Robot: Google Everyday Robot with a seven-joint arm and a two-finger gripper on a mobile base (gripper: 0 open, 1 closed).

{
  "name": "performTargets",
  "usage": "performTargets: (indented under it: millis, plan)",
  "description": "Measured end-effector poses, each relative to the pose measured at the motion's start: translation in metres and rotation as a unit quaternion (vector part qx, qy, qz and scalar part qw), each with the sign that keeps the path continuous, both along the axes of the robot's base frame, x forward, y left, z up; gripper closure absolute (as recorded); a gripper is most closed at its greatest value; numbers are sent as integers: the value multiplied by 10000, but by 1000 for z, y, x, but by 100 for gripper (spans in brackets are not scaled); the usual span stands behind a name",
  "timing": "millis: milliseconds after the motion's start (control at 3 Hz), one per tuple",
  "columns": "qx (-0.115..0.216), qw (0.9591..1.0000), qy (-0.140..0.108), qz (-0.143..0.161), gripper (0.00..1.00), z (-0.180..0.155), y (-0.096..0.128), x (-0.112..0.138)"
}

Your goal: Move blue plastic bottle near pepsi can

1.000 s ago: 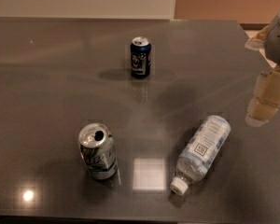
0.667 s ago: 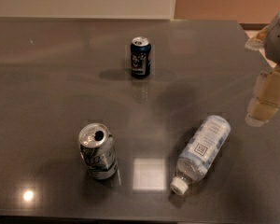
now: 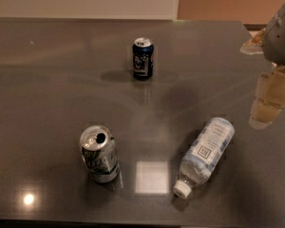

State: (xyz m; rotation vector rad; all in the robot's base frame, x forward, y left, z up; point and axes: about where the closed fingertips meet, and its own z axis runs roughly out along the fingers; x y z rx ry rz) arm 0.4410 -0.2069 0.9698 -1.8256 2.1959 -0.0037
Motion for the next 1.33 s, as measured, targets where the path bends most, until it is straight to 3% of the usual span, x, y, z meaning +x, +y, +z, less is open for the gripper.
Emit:
performTargets:
  millis: [333,667,1000,1333]
  plan:
    - [-94,9963,186,836,0,-20,14,2]
    - [-278,9879,134,1519,0,-33,20,-8]
    - [-425,9676,160,2483,0,-60,29,-32]
    - [-544,9429,185,3282,0,-73,31,-47]
